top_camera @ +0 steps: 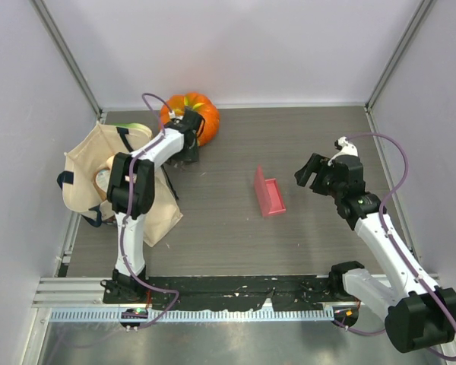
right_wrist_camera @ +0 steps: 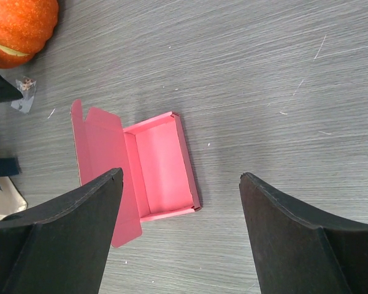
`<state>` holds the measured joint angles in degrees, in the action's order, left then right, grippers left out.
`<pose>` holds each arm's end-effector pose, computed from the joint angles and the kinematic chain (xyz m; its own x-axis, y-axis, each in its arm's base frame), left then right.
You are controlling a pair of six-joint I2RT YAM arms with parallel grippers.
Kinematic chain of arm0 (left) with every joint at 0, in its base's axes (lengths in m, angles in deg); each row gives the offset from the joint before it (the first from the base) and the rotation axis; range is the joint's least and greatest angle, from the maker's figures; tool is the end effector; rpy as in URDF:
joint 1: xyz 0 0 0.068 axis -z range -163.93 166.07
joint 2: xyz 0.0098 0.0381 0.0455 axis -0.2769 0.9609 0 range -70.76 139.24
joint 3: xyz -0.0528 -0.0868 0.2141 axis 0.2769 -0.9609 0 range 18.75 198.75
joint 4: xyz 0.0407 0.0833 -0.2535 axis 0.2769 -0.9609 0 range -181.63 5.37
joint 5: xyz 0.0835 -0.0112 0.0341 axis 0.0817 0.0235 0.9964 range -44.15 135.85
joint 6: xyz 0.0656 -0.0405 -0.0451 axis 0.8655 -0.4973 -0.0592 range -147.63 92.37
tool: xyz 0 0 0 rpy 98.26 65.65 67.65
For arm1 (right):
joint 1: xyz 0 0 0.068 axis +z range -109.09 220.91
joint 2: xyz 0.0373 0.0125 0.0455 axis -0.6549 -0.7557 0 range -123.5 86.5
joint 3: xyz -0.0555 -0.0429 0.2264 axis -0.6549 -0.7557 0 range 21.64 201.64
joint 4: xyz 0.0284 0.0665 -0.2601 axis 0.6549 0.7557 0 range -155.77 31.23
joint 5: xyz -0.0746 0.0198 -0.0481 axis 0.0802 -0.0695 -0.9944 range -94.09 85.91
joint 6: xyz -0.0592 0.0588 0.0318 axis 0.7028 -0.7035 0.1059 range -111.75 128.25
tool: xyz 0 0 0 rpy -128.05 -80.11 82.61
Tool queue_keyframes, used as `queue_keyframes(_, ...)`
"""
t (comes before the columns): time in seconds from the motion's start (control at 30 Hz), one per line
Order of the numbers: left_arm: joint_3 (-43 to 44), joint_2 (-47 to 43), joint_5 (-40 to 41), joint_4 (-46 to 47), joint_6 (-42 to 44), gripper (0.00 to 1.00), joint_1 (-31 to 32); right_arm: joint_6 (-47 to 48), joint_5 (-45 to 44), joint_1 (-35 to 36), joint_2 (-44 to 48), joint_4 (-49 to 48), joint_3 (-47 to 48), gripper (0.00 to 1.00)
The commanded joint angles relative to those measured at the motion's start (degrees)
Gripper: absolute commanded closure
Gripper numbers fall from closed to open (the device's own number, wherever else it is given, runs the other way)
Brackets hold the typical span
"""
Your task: Fold the paper box
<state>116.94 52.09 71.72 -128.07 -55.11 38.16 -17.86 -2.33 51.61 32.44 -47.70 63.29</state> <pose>0.4330 -0.1382 0.1175 -0.8492 -0.1035 -0.5178 -0.2303 0.9550 0.1869 0.2749 0.0545 0.2232 -0.5406 0.3456 -0.7670 0.0294 0.9189 0.3933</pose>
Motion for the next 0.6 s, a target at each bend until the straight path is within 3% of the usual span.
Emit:
queue_keyframes(0.0,0.77,-0.86,-4.51,5.02,4.09,0.25,-2.92,0.88,1.84,0.02,1.76,-1.54,-0.60,0.18)
queue_keyframes(0.4,1.91,3.80,-14.96,10.22,4.28,0.24,-6.27,-0.43,3.77,0.02,2.65,-3.39,-1.13,0.19)
queue_keyframes(0.57,3.50,5.65,-12.17,6.36,2.88,0.37,-6.00,-0.70,4.57,-0.06,2.91,-3.21,-0.87,0.19)
